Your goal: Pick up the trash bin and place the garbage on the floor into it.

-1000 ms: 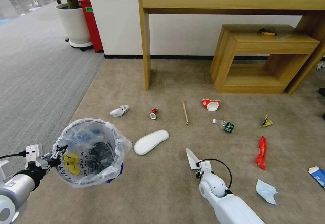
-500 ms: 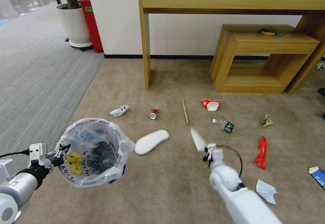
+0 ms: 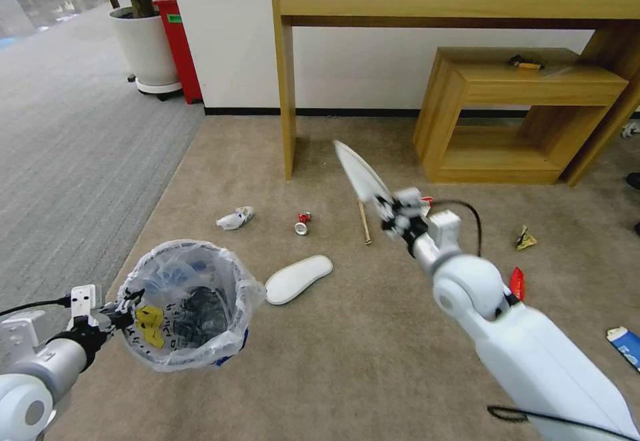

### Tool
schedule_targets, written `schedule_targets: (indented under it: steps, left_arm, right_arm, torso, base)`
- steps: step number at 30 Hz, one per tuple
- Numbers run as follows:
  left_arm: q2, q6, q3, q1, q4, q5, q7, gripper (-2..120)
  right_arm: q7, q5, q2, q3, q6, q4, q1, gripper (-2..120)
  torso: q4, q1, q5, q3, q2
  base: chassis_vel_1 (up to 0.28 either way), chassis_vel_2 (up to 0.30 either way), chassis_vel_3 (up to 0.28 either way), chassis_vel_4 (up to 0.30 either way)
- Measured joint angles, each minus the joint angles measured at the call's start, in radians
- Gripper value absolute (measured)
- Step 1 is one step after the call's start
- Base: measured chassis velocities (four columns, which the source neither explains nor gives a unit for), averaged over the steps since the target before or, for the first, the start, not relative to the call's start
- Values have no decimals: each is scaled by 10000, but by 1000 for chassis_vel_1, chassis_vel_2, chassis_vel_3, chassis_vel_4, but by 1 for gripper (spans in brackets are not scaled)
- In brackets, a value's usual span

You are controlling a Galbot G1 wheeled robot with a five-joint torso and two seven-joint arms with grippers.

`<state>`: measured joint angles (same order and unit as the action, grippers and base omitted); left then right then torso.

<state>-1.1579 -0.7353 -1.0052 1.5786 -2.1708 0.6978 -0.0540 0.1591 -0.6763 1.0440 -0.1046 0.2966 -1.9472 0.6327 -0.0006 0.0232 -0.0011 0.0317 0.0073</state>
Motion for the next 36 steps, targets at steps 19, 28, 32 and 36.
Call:
schedule_targets:
  steps: [19, 28, 32, 36]
  left_arm:
    - [937, -10, 2024, -985, 790, 272, 1087, 0]
    - [1081, -10, 2060, -1082, 921, 666, 1219, 0]
    - [1176, -10, 1975, -1109, 942, 774, 1219, 0]
    - [1240, -10, 1878, -1132, 948, 848, 1169, 0]
  right_arm:
    - [-216, -236, 2524, -4037, -458, 971, -1057, 2]
    - [-109, 168, 2591, -4615, -807, 1374, -617, 2]
    - [27, 244, 2613, -4915, -865, 1483, -421, 2]
    - [124, 345, 2587, -5153, -1002, 1586, -178, 2]
  torso:
    - [-3, 0, 8, -1, 0]
    - [-1, 0, 7, -1, -1]
    - [-1, -1, 8, -1, 0]
    - [-1, -1, 8, -1, -1]
  base:
    - [0, 0, 0, 0]
    - [0, 0, 0, 0]
    - [0, 0, 0, 0]
    - [0, 0, 0, 0]
